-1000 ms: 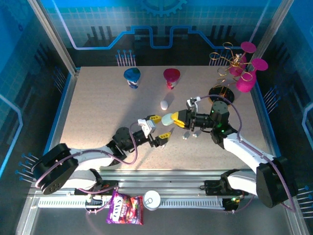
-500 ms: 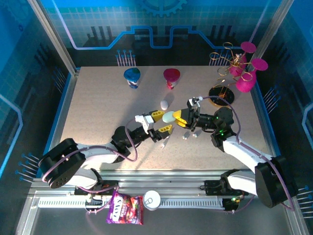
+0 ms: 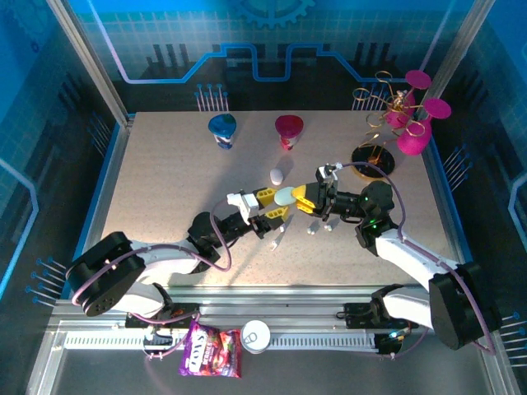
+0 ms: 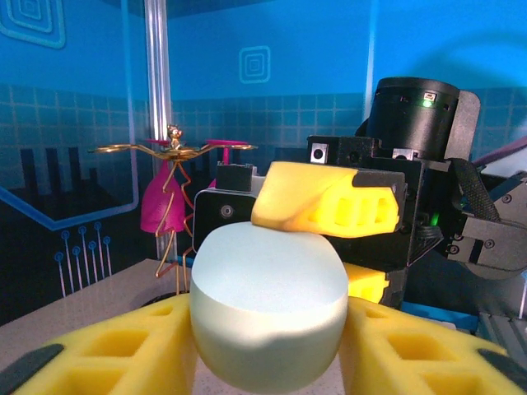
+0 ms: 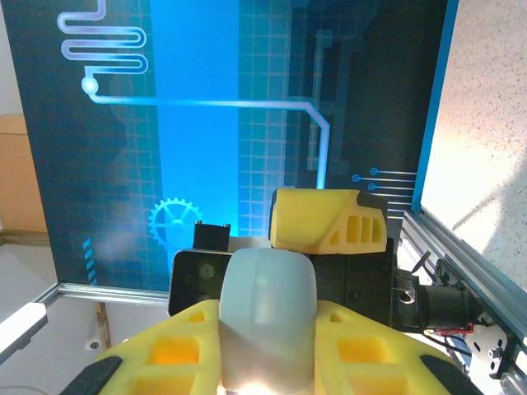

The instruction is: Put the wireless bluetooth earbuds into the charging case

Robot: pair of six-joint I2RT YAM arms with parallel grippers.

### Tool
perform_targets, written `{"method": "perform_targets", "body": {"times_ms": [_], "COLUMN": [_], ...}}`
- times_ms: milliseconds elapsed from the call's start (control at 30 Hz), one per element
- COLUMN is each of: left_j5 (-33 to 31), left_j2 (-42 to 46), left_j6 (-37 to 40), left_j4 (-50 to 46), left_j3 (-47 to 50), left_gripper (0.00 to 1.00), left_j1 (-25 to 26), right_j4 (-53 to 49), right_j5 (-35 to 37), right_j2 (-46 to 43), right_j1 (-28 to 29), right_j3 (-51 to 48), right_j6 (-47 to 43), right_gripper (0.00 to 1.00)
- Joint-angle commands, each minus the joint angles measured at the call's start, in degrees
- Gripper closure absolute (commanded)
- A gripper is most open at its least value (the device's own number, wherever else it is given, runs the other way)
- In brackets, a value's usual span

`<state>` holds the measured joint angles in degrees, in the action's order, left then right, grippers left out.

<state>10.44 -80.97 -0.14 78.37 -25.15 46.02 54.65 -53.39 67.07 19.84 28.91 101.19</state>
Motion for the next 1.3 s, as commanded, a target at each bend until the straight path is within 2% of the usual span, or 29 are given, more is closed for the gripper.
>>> {"method": "perform_targets", "body": {"times_ms": [0,233,667,900,1000,1100,1267], "left_j5": [3.1,3.3,4.1,3.7,3.6,3.3,3.7], "left_j2": [-1.2,-2.4,-2.4,-2.2,-2.2,-2.1,-2.2], "left_j6": [-0.7,-0.8,-1.2,-1.6,-1.4,-1.7,-1.9], "left_j4": [1.9,1.9,1.9,1.8,1.4,1.5,1.4], "left_j3": [-2.1,-2.9,-3.4,-2.7,-2.3,-2.2,-2.8], "left_gripper": [0.47,0.47,0.67,0.70,0.66,0.55,0.55], "left_j1": [0.5,0.5,0.5,0.5,0.5,0.5,0.5], "right_j4": [1.4,1.4,-0.9,-4.9,-6.5,-7.2,-7.2], "right_j5": [0.8,0.8,0.9,1.1,1.1,1.1,1.2], "right_j2": [-1.2,-1.2,-1.5,-2.8,-3.3,-3.5,-3.2], "right_j1": [-0.4,-0.2,-0.3,-0.4,-0.4,-0.5,-0.5], "right_j3": [-0.1,0.0,-1.0,-0.8,-0.4,-0.3,-0.3], "right_j6": [-0.2,-0.2,-1.8,-4.4,-5.3,-5.6,-5.8], "right_gripper": [0.79,0.79,0.78,0.70,0.72,0.73,0.75]}}
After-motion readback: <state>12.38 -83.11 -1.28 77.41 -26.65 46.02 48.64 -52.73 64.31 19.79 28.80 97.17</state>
